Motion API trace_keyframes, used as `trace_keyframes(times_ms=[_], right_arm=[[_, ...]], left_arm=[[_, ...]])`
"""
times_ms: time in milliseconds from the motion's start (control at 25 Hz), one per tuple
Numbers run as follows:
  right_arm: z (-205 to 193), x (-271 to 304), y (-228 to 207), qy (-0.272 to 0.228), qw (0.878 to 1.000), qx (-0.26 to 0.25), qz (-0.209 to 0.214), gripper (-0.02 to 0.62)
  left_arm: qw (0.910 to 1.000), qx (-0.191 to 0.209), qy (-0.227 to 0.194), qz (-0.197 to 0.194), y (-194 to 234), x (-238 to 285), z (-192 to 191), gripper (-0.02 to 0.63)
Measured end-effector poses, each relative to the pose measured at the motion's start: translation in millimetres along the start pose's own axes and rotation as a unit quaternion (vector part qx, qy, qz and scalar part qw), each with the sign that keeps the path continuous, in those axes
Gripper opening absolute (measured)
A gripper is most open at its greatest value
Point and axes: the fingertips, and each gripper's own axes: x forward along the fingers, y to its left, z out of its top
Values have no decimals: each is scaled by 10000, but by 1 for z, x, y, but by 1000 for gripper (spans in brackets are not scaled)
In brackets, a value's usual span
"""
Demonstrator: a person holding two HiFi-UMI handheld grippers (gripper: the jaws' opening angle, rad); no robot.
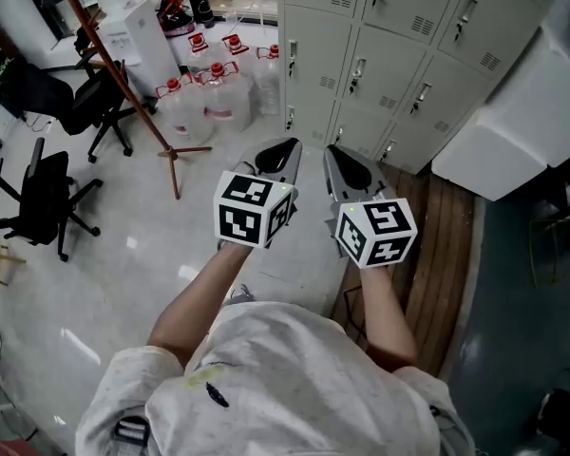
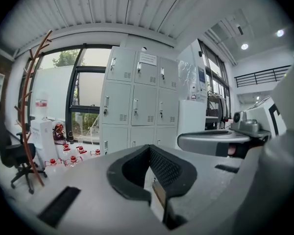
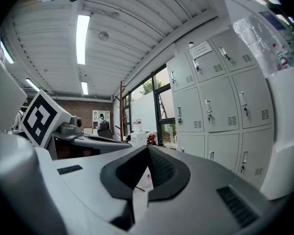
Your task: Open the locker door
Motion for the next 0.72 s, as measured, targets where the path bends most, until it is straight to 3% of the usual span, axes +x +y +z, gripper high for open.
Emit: trace_keyframes(times_ms=[440,720], right_arm=[[-4,30,1,51,9997,58,229,3],[-8,78,-1,173,9996,-8,208,3]], left_arm=[[9997,-96,51,219,28,7,-2,6],[9996,-213,69,179,74,33,-3,6]])
